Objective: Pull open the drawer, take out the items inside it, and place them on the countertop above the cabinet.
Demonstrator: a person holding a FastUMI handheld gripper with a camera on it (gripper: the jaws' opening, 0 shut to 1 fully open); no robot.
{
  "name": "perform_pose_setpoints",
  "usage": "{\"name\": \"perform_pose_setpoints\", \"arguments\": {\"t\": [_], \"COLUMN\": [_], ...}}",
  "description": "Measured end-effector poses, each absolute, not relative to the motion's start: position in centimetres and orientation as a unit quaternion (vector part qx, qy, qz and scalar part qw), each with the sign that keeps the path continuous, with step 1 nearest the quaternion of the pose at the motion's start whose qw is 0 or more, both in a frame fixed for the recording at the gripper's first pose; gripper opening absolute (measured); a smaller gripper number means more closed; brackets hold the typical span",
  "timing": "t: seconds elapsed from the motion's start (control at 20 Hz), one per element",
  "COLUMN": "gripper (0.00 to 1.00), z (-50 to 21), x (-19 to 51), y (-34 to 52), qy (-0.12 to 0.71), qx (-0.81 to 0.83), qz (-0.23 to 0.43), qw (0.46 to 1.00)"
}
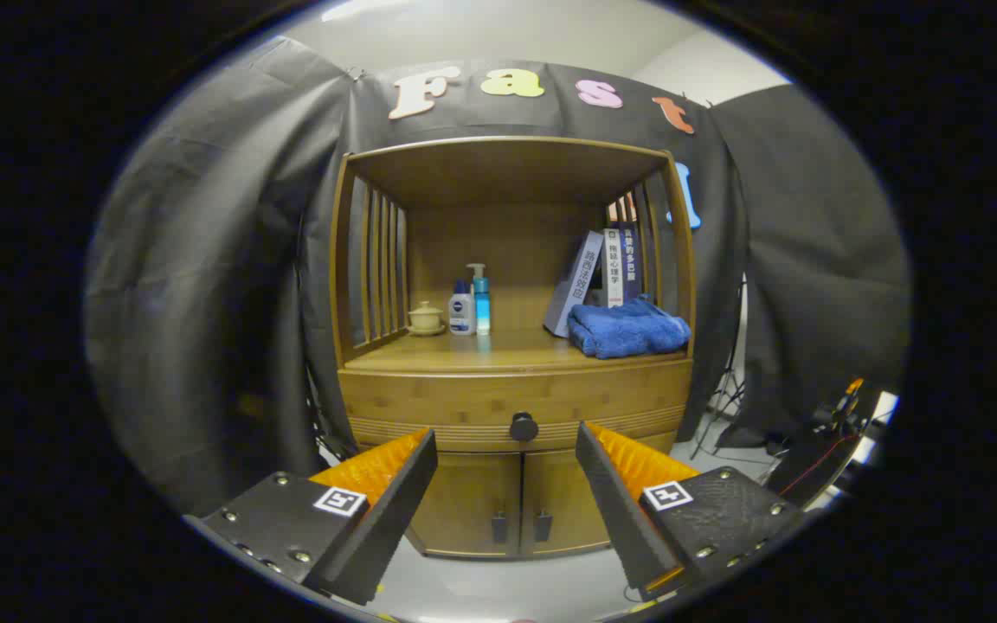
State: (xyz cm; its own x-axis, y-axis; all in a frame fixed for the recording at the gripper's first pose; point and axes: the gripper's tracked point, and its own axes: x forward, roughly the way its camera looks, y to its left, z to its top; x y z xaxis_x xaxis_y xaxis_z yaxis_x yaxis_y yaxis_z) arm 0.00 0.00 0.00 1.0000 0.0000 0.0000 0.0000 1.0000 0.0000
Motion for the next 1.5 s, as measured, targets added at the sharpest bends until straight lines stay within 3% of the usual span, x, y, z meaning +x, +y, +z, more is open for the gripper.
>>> {"name": "perform_pose_setpoints", "arguments": {"t": [0.75, 0.9, 1.5], "gripper": [1.0, 1.0, 1.0], "z": [1.6, 2.4, -0.5], "x": [-0.8, -0.5, 10.7], "y": [-1.3, -0.9, -2.9], "qy": [-0.045, -0.056, -0.053], "qx": [0.02, 0.038, 0.004], "qz": [-0.025, -0.001, -0.029], "qw": [0.998, 0.998, 0.998]}}
